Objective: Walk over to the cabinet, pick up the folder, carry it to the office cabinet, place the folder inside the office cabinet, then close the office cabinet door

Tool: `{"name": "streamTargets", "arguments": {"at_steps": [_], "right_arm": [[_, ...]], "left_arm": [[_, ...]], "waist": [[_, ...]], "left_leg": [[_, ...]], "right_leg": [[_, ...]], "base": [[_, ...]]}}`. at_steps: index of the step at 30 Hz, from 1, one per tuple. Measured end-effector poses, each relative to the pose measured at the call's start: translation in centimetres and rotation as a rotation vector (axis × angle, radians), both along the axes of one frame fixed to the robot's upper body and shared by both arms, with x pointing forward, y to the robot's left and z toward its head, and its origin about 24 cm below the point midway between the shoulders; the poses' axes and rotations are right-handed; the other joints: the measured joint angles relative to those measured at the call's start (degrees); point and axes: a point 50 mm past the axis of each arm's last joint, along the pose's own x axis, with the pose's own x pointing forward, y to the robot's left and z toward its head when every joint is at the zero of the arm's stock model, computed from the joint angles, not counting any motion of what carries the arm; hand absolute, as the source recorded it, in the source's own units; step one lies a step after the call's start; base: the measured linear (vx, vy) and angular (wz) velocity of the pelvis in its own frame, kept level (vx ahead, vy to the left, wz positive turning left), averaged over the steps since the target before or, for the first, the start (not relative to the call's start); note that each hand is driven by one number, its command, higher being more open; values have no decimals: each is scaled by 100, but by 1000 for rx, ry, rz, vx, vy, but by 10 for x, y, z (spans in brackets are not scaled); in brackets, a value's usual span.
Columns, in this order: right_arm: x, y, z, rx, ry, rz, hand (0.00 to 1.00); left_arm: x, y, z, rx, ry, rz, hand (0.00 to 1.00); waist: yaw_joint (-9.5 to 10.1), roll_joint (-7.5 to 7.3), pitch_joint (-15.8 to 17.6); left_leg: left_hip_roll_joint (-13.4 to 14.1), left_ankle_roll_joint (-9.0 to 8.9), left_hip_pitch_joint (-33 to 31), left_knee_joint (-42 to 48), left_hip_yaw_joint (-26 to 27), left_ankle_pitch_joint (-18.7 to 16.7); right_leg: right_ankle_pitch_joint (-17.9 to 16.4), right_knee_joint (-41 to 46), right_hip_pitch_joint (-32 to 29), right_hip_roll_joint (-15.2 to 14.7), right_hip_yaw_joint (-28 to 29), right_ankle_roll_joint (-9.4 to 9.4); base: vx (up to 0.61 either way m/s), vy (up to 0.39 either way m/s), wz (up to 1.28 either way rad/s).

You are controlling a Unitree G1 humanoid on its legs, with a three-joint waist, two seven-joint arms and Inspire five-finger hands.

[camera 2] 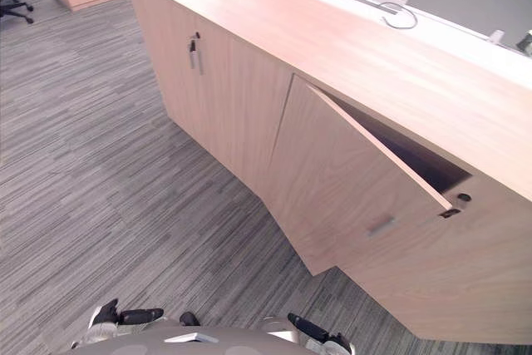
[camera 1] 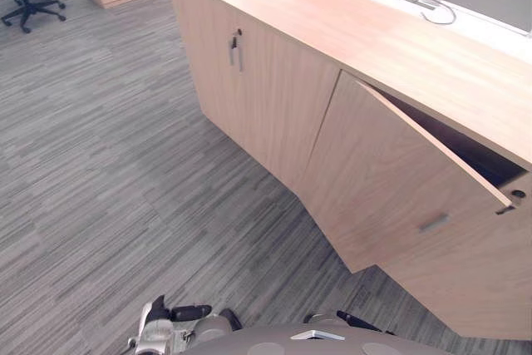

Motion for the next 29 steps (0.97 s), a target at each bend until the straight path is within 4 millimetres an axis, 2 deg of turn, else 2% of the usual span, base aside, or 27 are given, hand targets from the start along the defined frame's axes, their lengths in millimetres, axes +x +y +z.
{"name": "streamTargets", "arguments": {"at_steps": [1, 2, 4, 5, 7, 8, 9, 10, 12, 14, 15, 16, 17, 18, 19, 20, 21, 22, 23, 24, 26, 27, 29], "right_arm": [[0, 0, 0, -11, -3, -4, 100], [2, -3, 2, -27, -13, -13, 100], [7, -6, 4, -48, -40, -29, 100], [12, -7, 6, -61, -62, -7, 100], [15, -9, 8, -73, -77, 9, 100], [14, -8, 8, -72, -74, 23, 100], [9, -4, 6, -63, -62, 45, 100], [7, -3, 6, -60, -58, 52, 100], [0, 2, 4, -44, -42, 71, 100], [-2, 3, 4, -35, -39, 73, 100], [-5, 2, 4, -29, -42, 66, 100], [-5, 1, 4, -31, -48, 56, 100], [-4, -2, 5, -35, -57, 47, 100], [-4, -7, 7, -43, -69, 34, 100], [-3, -10, 7, -47, -75, 22, 100], [0, -8, 7, -44, -82, 20, 100], [-6, -13, 8, -56, -74, -21, 100], [-7, -14, 7, -57, -69, -20, 100], [-7, -13, 7, -49, -63, -24, 100], [-8, -10, 6, -38, -59, -21, 100], [-14, -3, 2, 7, -24, -42, 100], [-15, -1, 0, 18, -14, -43, 100], [-18, 1, -1, 27, 1, -46, 100]], "left_arm": [[2, -2, 2, -1, -49, 62, 100], [4, -6, 2, -12, -80, 98, 100], [4, -14, 2, -15, -109, 177, 100], [-4, -19, 1, -14, -115, 252, 100], [-9, -26, 0, -24, -115, 302, 100], [-16, -25, -1, -23, -101, 324, 100], [-23, -22, 0, -14, -96, 337, 100], [-21, -21, 0, -11, -106, 337, 100], [-25, -18, 1, -12, -118, 352, 100], [-30, -17, 0, -31, -111, 369, 100], [-33, -19, -2, -58, -107, 364, 100], [-33, -20, -3, -70, -106, 359, 100], [-34, -24, -4, -95, -103, 350, 100], [-33, -29, -6, -128, -96, 329, 100], [-27, -33, -7, -164, -118, 332, 100], [-23, -31, -6, -176, -136, 329, 100], [-12, -34, -4, -203, -195, 305, 100], [-7, -35, -3, -208, -208, 299, 100], [-4, -38, -4, -226, -212, 294, 100], [-2, -39, -4, -236, -215, 279, 100], [5, -40, -3, -273, -225, 225, 100], [6, -39, -4, -277, -222, 216, 100], [4, -38, -4, -279, -213, 218, 100]], "waist": [[82, 11, 49], [164, 15, 52], [237, 104, 59], [238, 181, 102], [251, 274, 65], [287, 258, 61], [305, 210, -22], [310, 148, -76], [418, 5, -211], [414, -23, -317], [416, -20, -420], [407, 19, -448], [381, 111, -482], [378, 256, -478], [391, 295, -411], [400, 208, -368], [321, 376, -416], [307, 292, -393], [254, 290, -422], [229, 282, -432], [223, 134, -404], [213, 44, -436], [215, 35, -435]], "left_leg": [[72, 29, -300, 607, -604, 87], [-67, -131, -448, 699, -1198, -78], [-456, -220, -427, 276, -1883, -319], [-747, -207, -431, -91, -2280, -350], [-886, -230, -402, -547, -2560, -302], [-923, -218, -350, -475, -2438, -317], [-972, -104, -225, -538, -2100, -493], [-984, -71, -216, -539, -1991, -549], [-999, -37, 25, -690, -1528, -677], [-1002, -12, 240, -948, -1213, -690], [-996, 82, 516, -1257, -827, -595], [-996, 101, 624, -1346, -686, -575], [-988, 122, 750, -1418, -492, -556], [-936, 135, 887, -1305, -244, -544], [-850, 136, 721, -542, -131, -515], [-842, 110, 583, -367, -187, -727], [-904, 181, 767, -1902, -476, 103], [-979, 190, 838, -1891, -394, 137], [-1055, 179, 932, -2041, -401, 142], [-1098, 175, 989, -2137, -392, 152], [-1174, 155, 1011, -2253, -399, 184], [-1190, 139, 1022, -2356, -443, 264], [-1255, 118, 1080, -2600, -582, 426]], "right_leg": [[-76, 185, -89, 70, 233, -50], [-156, 339, -205, 96, 465, -73], [-242, 591, -432, 89, 930, -77], [-296, 725, -571, 85, 1281, -11], [-424, 931, -776, 119, 1565, 126], [-486, 1018, -814, 96, 1706, 174], [-504, 1007, -816, -4, 1871, 160], [-476, 1007, -804, -40, 1922, 193], [-332, 881, -821, -168, 1994, 270], [-184, 821, -893, -214, 1989, 297], [-63, 938, -1051, -209, 1957, 287], [-37, 1038, -1124, -201, 1885, 289], [-3, 1245, -1263, -175, 1775, 253], [120, 1569, -1410, -129, 1566, 228], [326, 1803, -1468, -259, 1152, 150], [359, 1887, -1465, -460, 898, 141], [314, 1940, -1493, -608, 66, 171], [286, 1941, -1464, -762, -151, 137], [293, 1676, -1330, -790, -568, 121], [298, 1453, -1219, -791, -645, 130], [313, 534, -828, -726, -724, 160], [458, 181, -694, -675, -766, 325], [554, -67, -594, -635, -858, 348]], "base": [[-7, -19, -87], [17, 44, -112], [75, 112, -124], [97, 161, -123], [62, 163, -105], [103, 217, -102], [126, 215, -81], [208, 244, -92], [215, 192, -96], [197, 136, -105], [149, 84, -114], [189, 108, -125], [148, 90, -106], [201, 124, -121], [137, 110, -102], [-12, 81, -75], [-81, 55, -49], [-90, 16, -46], [-4, 9, -33], [18, 10, -33], [4, -11, -23], [-21, -33, -2], [-9, -25, 14]]}}
